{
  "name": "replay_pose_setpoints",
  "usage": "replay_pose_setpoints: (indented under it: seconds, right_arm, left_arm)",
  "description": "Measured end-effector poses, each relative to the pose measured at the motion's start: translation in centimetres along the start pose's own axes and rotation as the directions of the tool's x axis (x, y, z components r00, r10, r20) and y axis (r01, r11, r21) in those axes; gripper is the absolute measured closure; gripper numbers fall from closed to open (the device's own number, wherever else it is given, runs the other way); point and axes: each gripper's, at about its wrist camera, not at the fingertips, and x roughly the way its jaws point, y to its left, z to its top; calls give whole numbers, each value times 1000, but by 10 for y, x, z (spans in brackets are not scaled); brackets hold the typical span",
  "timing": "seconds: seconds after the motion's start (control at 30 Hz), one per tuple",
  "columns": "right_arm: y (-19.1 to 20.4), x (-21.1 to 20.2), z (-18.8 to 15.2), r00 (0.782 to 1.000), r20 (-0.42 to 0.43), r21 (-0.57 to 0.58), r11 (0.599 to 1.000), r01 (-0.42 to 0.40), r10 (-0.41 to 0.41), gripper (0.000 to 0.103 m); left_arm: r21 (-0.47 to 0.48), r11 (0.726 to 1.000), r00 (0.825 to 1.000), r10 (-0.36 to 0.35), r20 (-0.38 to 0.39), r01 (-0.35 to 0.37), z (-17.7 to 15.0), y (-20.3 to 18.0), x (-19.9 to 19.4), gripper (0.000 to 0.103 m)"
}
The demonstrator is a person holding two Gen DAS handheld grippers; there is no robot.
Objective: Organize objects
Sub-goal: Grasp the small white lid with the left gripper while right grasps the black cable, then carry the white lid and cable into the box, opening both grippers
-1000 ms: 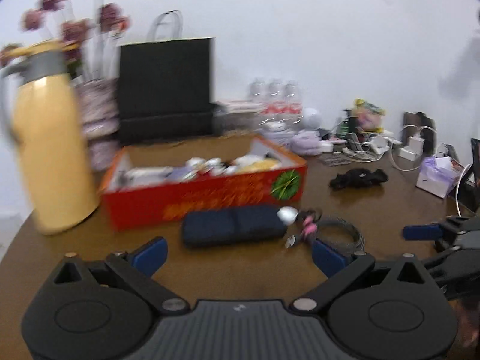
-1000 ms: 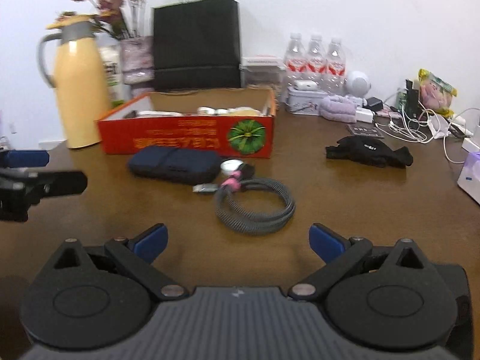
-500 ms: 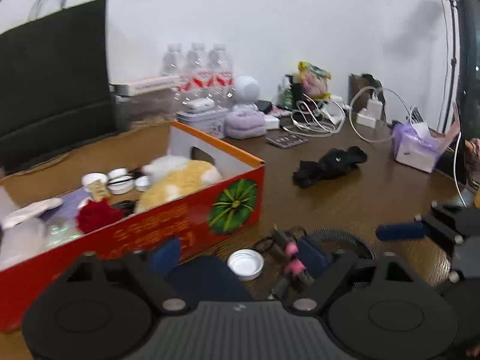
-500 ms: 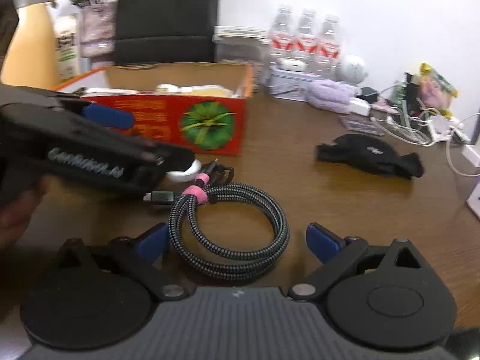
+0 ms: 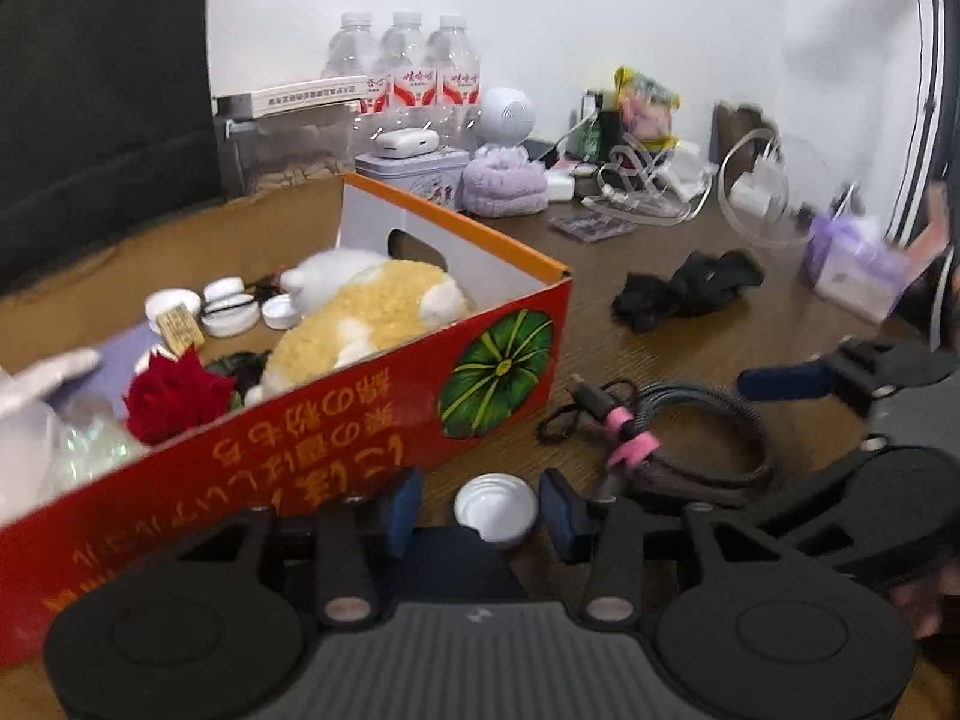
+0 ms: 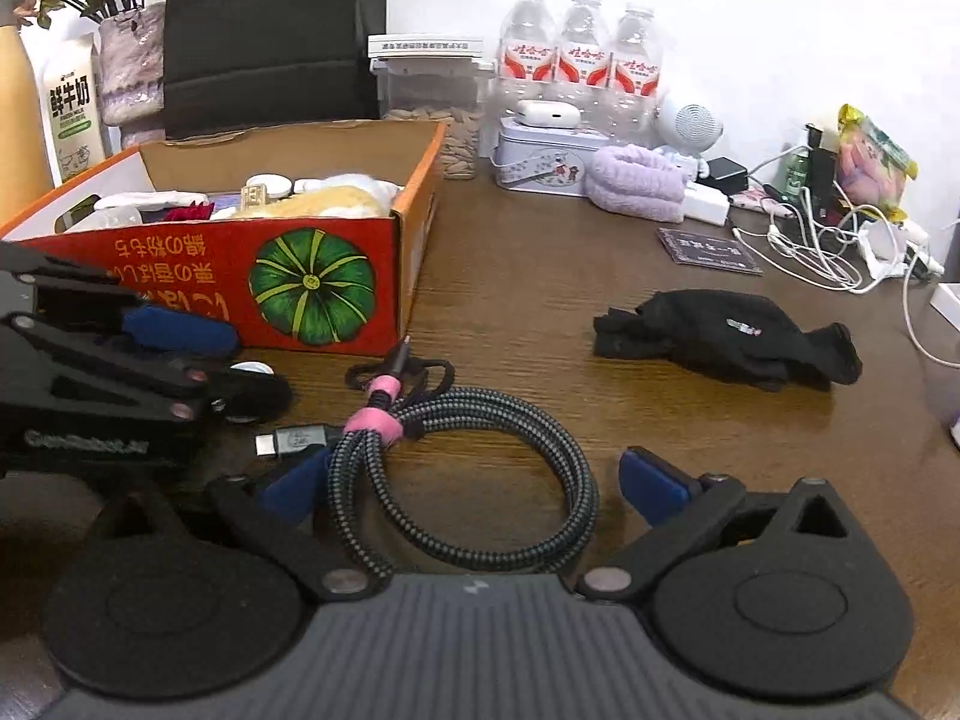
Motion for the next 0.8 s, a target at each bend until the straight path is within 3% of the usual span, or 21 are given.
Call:
replay_pose_setpoints:
  seconds: [0.07, 0.13, 0.2, 0.23, 0.27, 0.4, 0.47, 0.63, 0.7, 0.8]
  right_arm:
    - [-4, 1, 1, 1000, -6, 14, 1000, -11, 11, 0]
    - [-7, 1, 0, 1000, -12, 34, 999, -15, 15, 0]
    - [-7, 1, 0, 1000, -9, 25, 1000, -12, 12, 0]
    - [-6, 1, 1, 1000, -5, 19, 1000, -8, 8, 0]
    - [-6, 1, 1, 1000, -1, 15, 1000, -2, 2, 1]
    - [-6, 4, 5, 999, 12, -12, 999, 34, -34, 1]
    - [-9, 5, 6, 1000, 10, 16, 1000, -10, 10, 13]
    - [-4, 0, 5, 1000, 17, 21, 1000, 0, -1, 15]
    - [0, -8, 2, 999, 29, 31, 999, -31, 30, 16]
    - [15, -41, -4, 996, 75, 22, 999, -50, 48, 16]
  left_arm:
    - [-21, 999, 999, -42, 13, 43, 0, 2, -4, 48]
    - [-15, 999, 999, -45, 23, 45, 1, 2, -5, 46]
    - [-29, 998, 999, -53, -4, 53, 3, 4, 1, 52]
    - [-32, 998, 998, -54, -28, 54, 4, 5, 5, 69]
    - [-21, 999, 999, -29, -34, 28, 5, 5, 8, 76]
    - [9, 1000, 999, -14, -52, 14, 5, -1, 4, 76]
    - [34, 999, 1000, 24, -2, -24, 5, -7, -3, 76]
    - [35, 998, 991, 39, 130, -44, 17, -17, -48, 76]
    - [10, 998, 985, 54, 164, -56, 18, -20, -72, 76]
    - [-39, 996, 977, 81, 198, -75, 10, -24, -117, 76]
